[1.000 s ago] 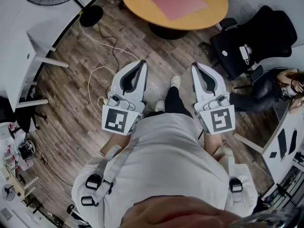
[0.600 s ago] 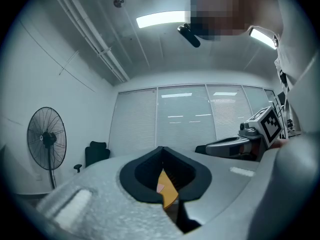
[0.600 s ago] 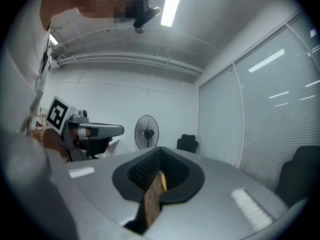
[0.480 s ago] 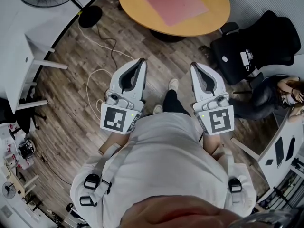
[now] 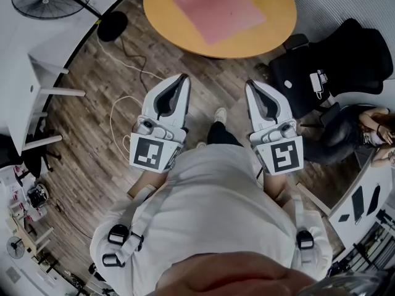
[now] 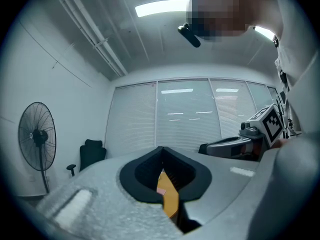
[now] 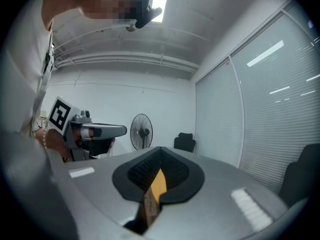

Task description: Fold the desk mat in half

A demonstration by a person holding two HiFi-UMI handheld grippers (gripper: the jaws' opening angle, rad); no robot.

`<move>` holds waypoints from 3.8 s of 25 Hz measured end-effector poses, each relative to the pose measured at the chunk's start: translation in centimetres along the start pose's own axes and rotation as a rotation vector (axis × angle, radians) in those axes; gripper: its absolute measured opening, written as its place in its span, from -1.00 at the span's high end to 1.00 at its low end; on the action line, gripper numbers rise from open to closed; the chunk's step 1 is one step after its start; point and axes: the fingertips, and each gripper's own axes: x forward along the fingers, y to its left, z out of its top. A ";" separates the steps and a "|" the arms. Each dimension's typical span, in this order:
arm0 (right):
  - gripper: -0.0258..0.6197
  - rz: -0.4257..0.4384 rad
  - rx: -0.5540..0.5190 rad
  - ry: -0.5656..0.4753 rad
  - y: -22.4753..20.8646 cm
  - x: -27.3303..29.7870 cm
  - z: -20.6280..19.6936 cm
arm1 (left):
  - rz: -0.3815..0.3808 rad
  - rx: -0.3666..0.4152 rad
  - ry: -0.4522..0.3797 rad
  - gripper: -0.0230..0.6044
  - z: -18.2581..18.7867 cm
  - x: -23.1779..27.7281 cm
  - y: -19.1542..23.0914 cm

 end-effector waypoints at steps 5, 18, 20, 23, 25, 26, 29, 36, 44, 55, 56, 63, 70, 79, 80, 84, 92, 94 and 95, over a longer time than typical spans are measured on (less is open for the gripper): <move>0.91 0.000 0.008 0.008 -4.4 1.8 -0.6 | -0.006 0.002 0.011 0.91 -0.7 4.8 0.0; 0.91 0.026 0.013 0.012 -12.9 4.9 -1.8 | 0.021 0.022 0.037 0.91 -2.5 13.7 0.1; 0.91 0.030 0.015 0.013 -13.5 5.2 -1.8 | 0.017 0.020 0.026 0.91 -2.4 14.6 0.0; 0.91 0.032 0.020 0.013 -14.4 5.7 -2.0 | 0.018 0.020 0.038 0.91 -2.9 15.6 0.2; 0.91 0.032 0.022 0.016 -14.9 6.2 -2.3 | 0.024 0.018 0.052 0.91 -3.4 16.1 0.6; 0.91 0.032 0.022 0.017 -15.2 6.5 -2.4 | 0.026 0.017 0.054 0.91 -3.6 16.4 0.9; 0.91 0.030 0.023 0.012 -16.3 7.3 -2.4 | 0.026 0.016 0.053 0.91 -4.1 17.9 1.4; 0.91 0.022 0.015 0.013 -18.6 10.0 -2.6 | 0.021 0.013 0.041 0.91 -4.4 21.2 3.3; 0.91 0.029 0.008 0.012 -20.6 15.1 -2.1 | 0.025 0.011 0.035 0.91 -4.3 24.8 7.3; 0.91 0.031 -0.013 0.020 -22.9 24.2 -1.6 | 0.009 -0.002 0.028 0.91 -4.5 30.5 15.1; 0.91 0.034 -0.024 0.018 -23.1 25.1 -1.6 | 0.007 -0.003 0.029 0.91 -4.5 31.0 16.0; 0.91 0.012 -0.032 0.027 -24.0 31.3 -1.3 | -0.014 -0.013 0.025 0.91 -4.9 34.1 21.6; 0.91 -0.021 -0.015 0.036 -24.3 36.1 -1.5 | -0.043 -0.010 0.031 0.91 -5.7 36.2 26.1; 0.91 -0.037 -0.002 0.052 -24.7 39.3 -2.2 | -0.065 -0.021 0.049 0.91 -7.5 38.1 29.1; 0.91 -0.039 -0.003 0.052 -24.8 39.6 -2.2 | -0.065 -0.018 0.050 0.91 -7.7 38.3 29.4; 0.91 -0.046 -0.021 0.056 -25.4 40.0 -2.6 | -0.070 -0.010 0.067 0.91 -9.0 39.0 30.1; 0.91 -0.056 -0.017 0.057 -25.7 40.9 -2.4 | -0.052 -0.016 0.147 0.83 -12.7 39.8 32.3; 0.91 -0.056 -0.019 0.058 -25.7 41.1 -2.4 | -0.041 -0.012 0.168 0.80 -13.9 39.8 33.2; 0.91 -0.056 -0.020 0.059 -25.7 41.2 -2.4 | -0.036 -0.011 0.179 0.78 -14.7 39.8 33.6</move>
